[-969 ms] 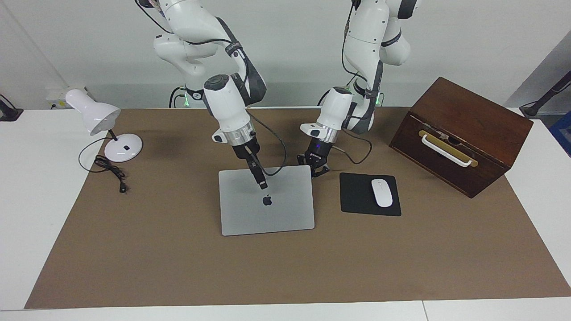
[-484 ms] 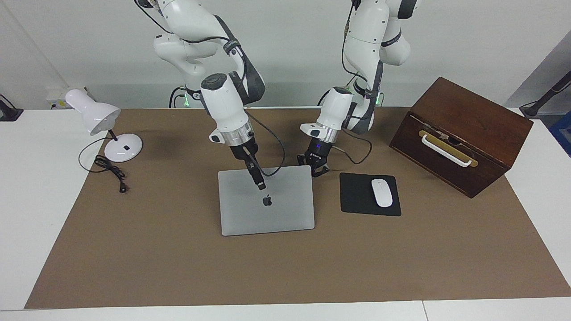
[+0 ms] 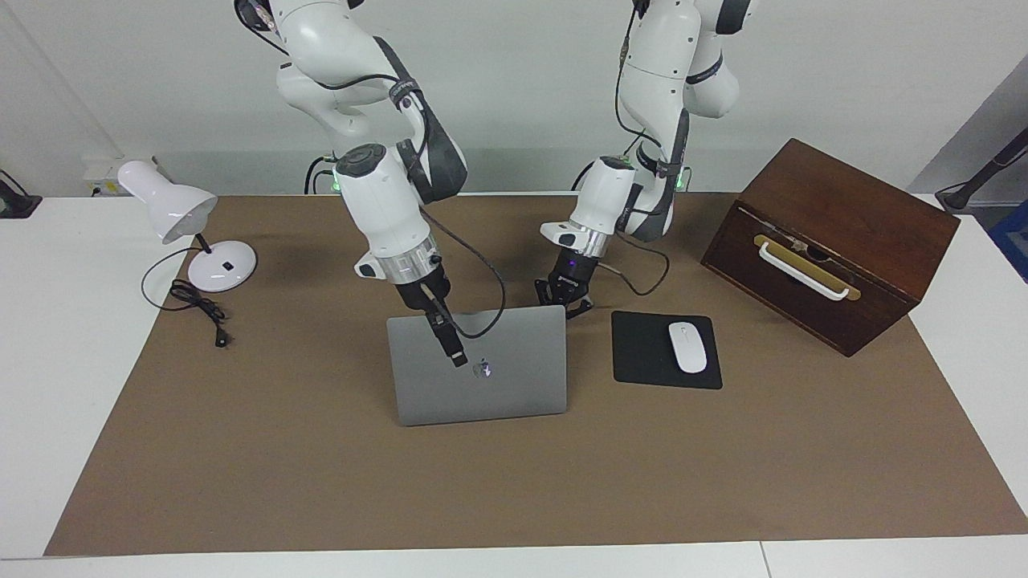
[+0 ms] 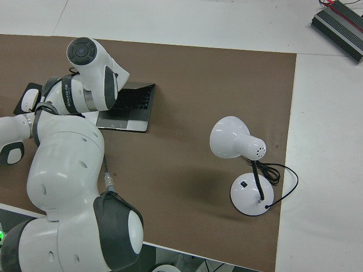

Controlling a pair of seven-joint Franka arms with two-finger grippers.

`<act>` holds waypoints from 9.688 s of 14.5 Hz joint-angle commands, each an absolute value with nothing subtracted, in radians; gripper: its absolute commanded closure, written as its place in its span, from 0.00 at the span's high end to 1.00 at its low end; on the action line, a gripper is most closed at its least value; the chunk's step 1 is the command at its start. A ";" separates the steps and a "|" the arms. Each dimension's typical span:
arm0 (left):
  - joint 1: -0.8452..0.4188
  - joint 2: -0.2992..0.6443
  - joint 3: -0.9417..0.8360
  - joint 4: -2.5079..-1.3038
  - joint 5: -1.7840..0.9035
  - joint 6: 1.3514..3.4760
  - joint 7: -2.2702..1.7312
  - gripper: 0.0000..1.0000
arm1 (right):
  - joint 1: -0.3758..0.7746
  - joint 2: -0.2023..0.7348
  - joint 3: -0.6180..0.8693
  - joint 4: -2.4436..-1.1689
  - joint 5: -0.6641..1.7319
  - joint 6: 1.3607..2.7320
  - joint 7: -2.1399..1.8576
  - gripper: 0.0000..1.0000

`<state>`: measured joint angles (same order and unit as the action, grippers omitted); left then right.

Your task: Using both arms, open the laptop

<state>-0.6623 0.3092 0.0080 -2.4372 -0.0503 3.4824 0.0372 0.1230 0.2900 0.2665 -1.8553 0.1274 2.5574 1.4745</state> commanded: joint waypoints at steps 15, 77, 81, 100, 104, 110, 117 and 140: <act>-0.673 0.367 0.017 -2.408 -0.031 3.494 0.025 0.00 | 0.097 0.423 0.255 -1.529 0.112 2.244 1.387 0.97; -0.634 0.175 0.002 -2.393 -0.032 3.223 -0.156 0.00 | -0.017 0.091 -0.012 -1.591 -0.012 1.812 0.287 0.98; -0.611 0.101 -0.002 -2.390 -0.032 3.096 -0.153 0.00 | -0.017 0.069 -0.012 -1.624 -0.006 1.807 0.301 0.98; -0.479 -0.026 0.009 -2.051 -0.135 2.446 -0.068 0.00 | -0.018 -0.041 -0.008 -1.555 0.005 1.687 0.252 0.99; -0.425 -0.069 0.017 -2.036 -0.187 2.359 0.011 0.00 | -0.119 -0.058 0.043 -1.574 0.005 1.684 0.190 0.99; -0.327 -0.095 0.020 -1.939 -0.219 2.140 0.116 0.00 | -0.133 -0.083 0.052 -1.575 0.006 1.654 0.199 0.99; -0.213 -0.106 0.025 -1.812 -0.229 1.899 0.236 0.00 | -0.129 -0.081 0.051 -1.575 0.000 1.663 0.108 0.99; 0.118 -0.141 0.023 -1.580 -0.048 1.531 0.408 0.00 | -0.064 -0.083 0.060 -1.582 0.002 1.680 0.026 1.00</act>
